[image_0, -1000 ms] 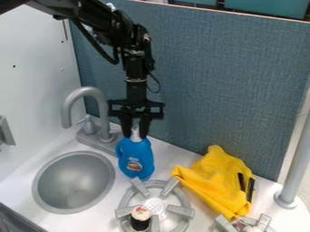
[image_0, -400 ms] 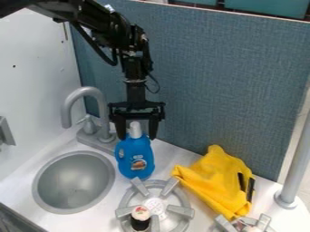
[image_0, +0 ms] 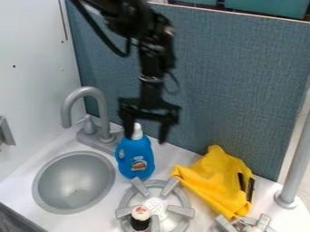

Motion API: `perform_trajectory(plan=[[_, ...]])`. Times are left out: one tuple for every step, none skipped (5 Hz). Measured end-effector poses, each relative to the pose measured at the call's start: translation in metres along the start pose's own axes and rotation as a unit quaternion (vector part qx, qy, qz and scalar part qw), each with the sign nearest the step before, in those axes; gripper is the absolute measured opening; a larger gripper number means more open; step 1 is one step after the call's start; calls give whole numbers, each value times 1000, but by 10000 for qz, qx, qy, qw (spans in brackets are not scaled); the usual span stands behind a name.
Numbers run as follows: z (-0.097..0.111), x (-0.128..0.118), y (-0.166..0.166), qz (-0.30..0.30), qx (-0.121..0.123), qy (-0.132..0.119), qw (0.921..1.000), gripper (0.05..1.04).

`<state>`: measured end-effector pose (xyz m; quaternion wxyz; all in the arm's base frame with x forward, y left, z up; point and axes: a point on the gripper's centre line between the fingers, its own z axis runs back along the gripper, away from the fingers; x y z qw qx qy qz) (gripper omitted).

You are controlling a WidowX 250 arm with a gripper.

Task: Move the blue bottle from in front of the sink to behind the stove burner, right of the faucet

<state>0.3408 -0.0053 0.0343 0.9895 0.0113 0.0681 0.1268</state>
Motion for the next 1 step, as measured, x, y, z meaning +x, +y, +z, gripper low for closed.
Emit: perform_trajectory(plan=[[-11,-28,-39,-854,134,73,9962,1001]])
